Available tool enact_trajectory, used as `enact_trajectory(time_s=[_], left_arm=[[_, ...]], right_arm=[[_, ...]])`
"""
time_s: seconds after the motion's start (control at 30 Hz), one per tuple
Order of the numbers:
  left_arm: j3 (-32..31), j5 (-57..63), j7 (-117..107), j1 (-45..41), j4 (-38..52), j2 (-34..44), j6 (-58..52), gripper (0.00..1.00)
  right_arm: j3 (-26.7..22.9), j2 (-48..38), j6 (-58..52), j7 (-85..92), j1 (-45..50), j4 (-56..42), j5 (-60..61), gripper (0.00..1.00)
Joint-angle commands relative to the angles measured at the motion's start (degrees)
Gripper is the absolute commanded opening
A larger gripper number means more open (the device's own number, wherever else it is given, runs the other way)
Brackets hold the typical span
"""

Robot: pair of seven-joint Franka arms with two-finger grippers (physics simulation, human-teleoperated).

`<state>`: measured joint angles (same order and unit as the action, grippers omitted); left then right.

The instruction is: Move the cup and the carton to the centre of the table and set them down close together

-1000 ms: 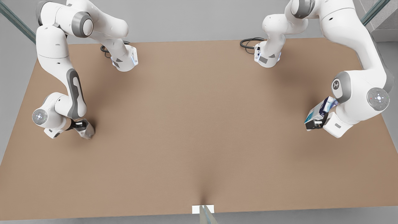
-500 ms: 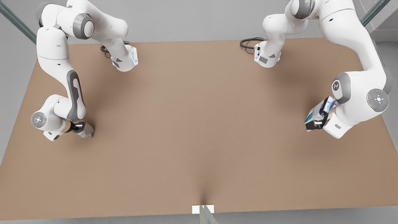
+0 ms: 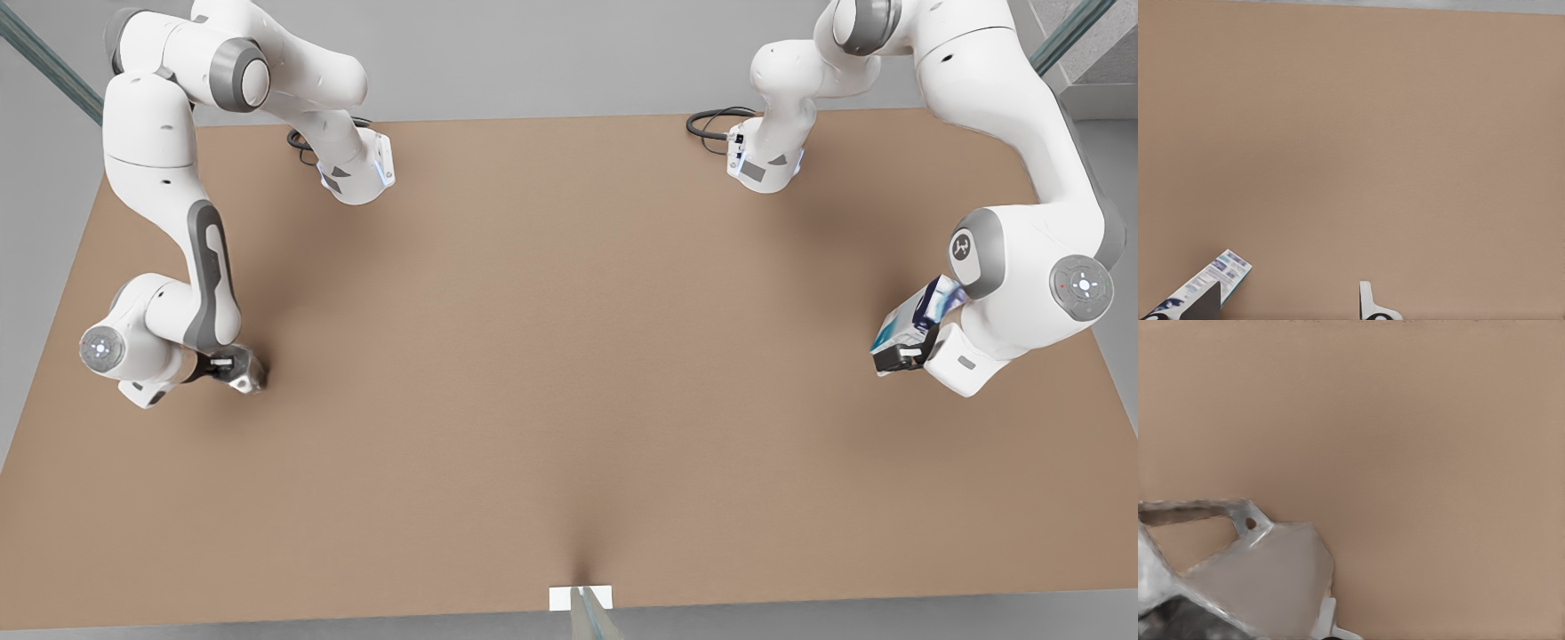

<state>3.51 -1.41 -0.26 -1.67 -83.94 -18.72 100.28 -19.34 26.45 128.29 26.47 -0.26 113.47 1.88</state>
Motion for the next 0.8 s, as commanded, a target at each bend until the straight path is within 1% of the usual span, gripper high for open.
enact_trajectory(time_s=[0.0,0.07,0.1,0.2,0.23,0.33,0.37,0.4,0.43,0.5,0.57,0.63,0.7,0.77], left_arm=[[0.00,0.00,0.00,0.00,0.00,0.00,0.00,1.00],[0.00,0.00,0.00,0.00,0.00,0.00,-0.09,1.00],[0.00,0.00,0.00,0.00,0.00,0.00,-0.09,1.00],[0.00,0.00,0.00,0.00,0.00,0.00,-0.09,1.00],[0.00,0.00,0.00,0.00,0.00,0.00,0.00,1.00],[0.00,0.00,0.00,0.09,0.00,-0.17,0.00,1.00],[0.00,0.00,0.00,0.09,0.00,-0.17,0.00,1.00],[0.00,0.00,0.00,0.00,0.00,-0.08,0.00,1.00],[0.00,0.00,0.00,0.00,0.00,-0.08,0.00,1.00],[0.00,0.00,0.00,0.09,0.00,-0.17,0.00,1.00],[0.00,0.00,0.00,0.09,0.00,-0.17,0.00,1.00],[0.00,0.00,0.00,0.00,0.00,-0.17,0.00,1.00],[0.00,0.00,0.00,0.00,0.00,-0.17,0.00,1.00],[0.00,0.00,0.00,0.00,0.00,-0.17,-0.09,1.00]], right_arm=[[0.00,0.00,0.03,-0.11,-0.01,0.00,-0.30,0.21],[0.09,-0.79,-0.58,-0.02,1.13,-0.79,-0.30,0.21],[0.18,-1.49,-3.22,0.16,2.54,-3.16,-0.30,0.21],[0.26,-1.58,-4.10,0.07,10.88,-8.34,3.04,0.21],[0.26,-0.79,-4.10,-0.02,15.71,-11.24,4.62,0.21],[0.26,4.31,-4.10,-0.98,29.96,-21.09,9.90,0.21],[0.26,6.15,-4.10,-1.33,33.30,-24.16,14.37,0.21],[0.18,9.83,-4.01,-1.42,35.93,-28.29,19.99,0.21],[0.18,14.06,-3.93,-2.30,37.43,-33.48,23.08,0.21],[0.26,19.86,-4.01,-2.39,38.75,-40.24,26.77,0.21],[0.53,22.50,-4.62,-4.32,39.37,-44.55,27.30,0.21],[0.35,25.66,-11.83,-7.31,39.37,-50.53,27.12,0.21],[0.09,30.24,-14.47,-10.30,39.46,-57.74,26.95,0.21],[-0.26,32.26,-14.56,-10.47,39.55,-59.50,26.95,0.21]])
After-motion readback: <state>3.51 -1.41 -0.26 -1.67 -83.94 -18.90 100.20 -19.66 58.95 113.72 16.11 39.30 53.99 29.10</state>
